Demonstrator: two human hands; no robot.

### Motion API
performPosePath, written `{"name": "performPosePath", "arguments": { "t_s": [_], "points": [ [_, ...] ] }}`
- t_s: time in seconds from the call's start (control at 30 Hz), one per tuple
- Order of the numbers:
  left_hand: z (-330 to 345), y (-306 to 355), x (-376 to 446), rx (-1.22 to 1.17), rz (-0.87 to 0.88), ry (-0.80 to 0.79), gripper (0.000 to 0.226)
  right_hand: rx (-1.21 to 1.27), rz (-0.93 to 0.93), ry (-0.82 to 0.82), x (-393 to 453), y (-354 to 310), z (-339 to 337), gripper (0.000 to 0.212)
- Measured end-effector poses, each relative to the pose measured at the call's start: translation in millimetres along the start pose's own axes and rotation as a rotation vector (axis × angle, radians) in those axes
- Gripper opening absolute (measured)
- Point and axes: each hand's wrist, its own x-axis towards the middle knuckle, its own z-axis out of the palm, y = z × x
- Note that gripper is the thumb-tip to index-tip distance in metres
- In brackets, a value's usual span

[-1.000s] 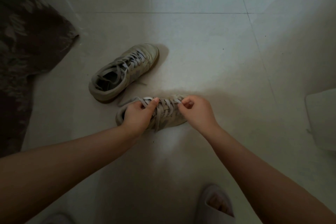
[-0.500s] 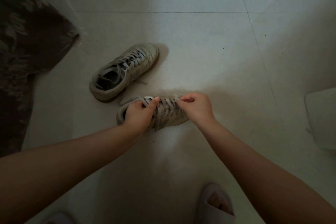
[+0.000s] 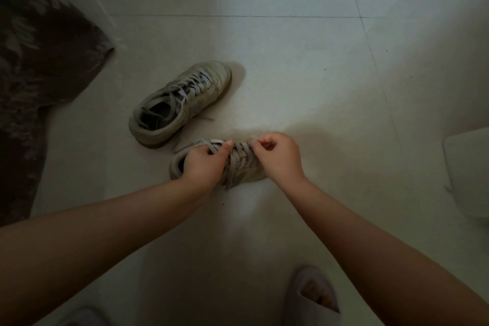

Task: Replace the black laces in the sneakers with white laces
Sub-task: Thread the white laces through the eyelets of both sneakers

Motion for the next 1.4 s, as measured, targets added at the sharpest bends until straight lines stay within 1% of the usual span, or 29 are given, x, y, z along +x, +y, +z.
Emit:
{"name": "performPosePath", "arguments": {
  "t_s": [0.07, 0.1, 0.13, 0.17, 0.2, 0.23, 0.27, 0.3, 0.33, 0.37, 0.43, 0.47, 0.57, 0.67, 0.73, 0.77, 0.8, 0.83, 0.9, 0.93, 0.97, 1.03, 1.1, 1.13, 1.2, 1.27, 1.3, 1.33, 1.4],
  "points": [
    [1.9, 2.4, 0.7, -0.043, -0.045, 0.006, 0.03, 0.005, 0.097, -0.037, 5.7, -3.4, -1.7, 0.012],
    [2.6, 2.7, 0.9, -0.074, -0.069, 0.005, 0.028, -0.021, 0.118, -0.059, 8.9, -5.0, -3.6, 0.013],
    [3.0, 3.1, 0.9, -0.1, -0.091, 0.003, 0.026, -0.091, 0.098, -0.067, 11.3, -6.7, -5.7, 0.013],
    [3.2, 3.3, 1.4, -0.118, -0.107, -0.002, 0.025, -0.206, 0.026, -0.057, 12.4, -9.0, -7.9, 0.013],
    [3.0, 4.5, 1.6, -0.136, -0.118, -0.005, 0.024, -0.341, -0.131, -0.006, 13.3, -11.7, -10.5, 0.01],
    [3.2, 6.6, 1.8, -0.162, -0.125, -0.006, 0.023, -0.455, -0.326, 0.05, 13.9, -13.7, -13.0, 0.007],
    [3.3, 8.9, 1.5, -0.184, -0.132, -0.005, 0.021, -0.519, -0.479, 0.092, 14.5, -13.3, -15.1, 0.008],
    [3.2, 10.9, 1.8, -0.194, -0.141, -0.002, 0.02, -0.546, -0.589, 0.103, 17.1, -11.1, -17.0, 0.01],
    [3.0, 12.3, 1.7, -0.196, -0.154, 0.003, 0.019, -0.535, -0.629, 0.052, 20.3, -9.1, -18.6, 0.009],
    [2.9, 11.7, 2.3, -0.199, -0.168, 0.005, 0.018, -0.497, -0.592, -0.01, 22.1, -7.8, -19.0, 0.005],
    [2.7, 8.0, 4.1, -0.217, -0.187, 0.004, 0.019, -0.371, -0.391, -0.096, 23.2, -2.2, -17.4, 0.003],
    [2.6, 6.6, 4.4, -0.219, -0.19, 0.008, 0.021, -0.31, -0.292, -0.112, 22.9, -1.0, -16.4, 0.005],
    [4.3, 4.5, 3.1, -0.23, -0.184, 0.024, 0.022, -0.168, -0.11, -0.095, 20.9, -3.9, -11.4, 0.011],
    [6.4, 5.0, -3.3, -0.262, -0.161, 0.039, 0.017, -0.189, -0.017, -0.071, 19.8, -7.6, -9.0, 0.026],
    [8.2, 1.2, -4.9, -0.265, -0.15, 0.067, 0.019, -0.251, -0.013, -0.115, 20.2, -12.5, -9.3, 0.026],
    [8.2, 0.0, -5.8, -0.262, -0.141, 0.085, 0.02, -0.304, -0.043, -0.143, 20.8, -14.5, -10.3, 0.023],
    [7.5, -0.2, -6.7, -0.251, -0.128, 0.101, 0.02, -0.379, -0.12, -0.165, 21.0, -17.8, -12.9, 0.019],
    [6.2, 0.1, -7.1, -0.228, -0.108, 0.115, 0.02, -0.461, -0.268, -0.168, 22.0, -19.5, -15.3, 0.015],
    [1.6, 1.2, -6.0, -0.193, -0.061, 0.125, 0.019, -0.589, -0.625, -0.142, 25.1, -15.2, -18.9, 0.015],
    [-1.0, 1.5, -4.7, -0.187, -0.047, 0.124, 0.018, -0.622, -0.736, -0.132, 25.6, -10.4, -20.5, 0.016],
    [-3.5, 2.4, -3.9, -0.183, -0.04, 0.125, 0.017, -0.659, -0.82, -0.123, 25.1, -4.7, -21.4, 0.016],
    [-6.2, 3.5, -2.7, -0.179, -0.041, 0.118, 0.014, -0.734, -0.904, -0.134, 20.1, 5.7, -18.5, 0.014],
    [-6.0, 2.7, -2.8, -0.189, -0.041, 0.111, 0.014, -0.716, -0.891, -0.145, 17.6, 11.7, -15.8, 0.013],
    [-5.8, 2.7, -3.4, -0.198, -0.044, 0.107, 0.013, -0.66, -0.848, -0.148, 17.1, 13.3, -15.2, 0.015],
    [-5.8, 2.5, -3.7, -0.217, -0.056, 0.101, 0.014, -0.476, -0.718, -0.149, 15.1, 14.9, -16.0, 0.015],
    [-6.2, 2.8, -3.7, -0.241, -0.073, 0.089, 0.013, -0.268, -0.564, -0.12, 10.2, 17.6, -17.8, 0.007],
    [-6.0, 3.3, -4.2, -0.26, -0.079, 0.082, 0.013, -0.193, -0.491, -0.098, 7.0, 19.0, -18.6, 0.007],
    [-5.5, 3.6, -4.8, -0.284, -0.084, 0.076, 0.012, -0.155, -0.449, -0.075, 2.9, 20.7, -18.8, 0.009],
    [-3.6, 4.0, -6.2, -0.329, -0.096, 0.073, 0.015, -0.174, -0.454, -0.036, -6.1, 22.1, -16.1, 0.007]
  ]
}}
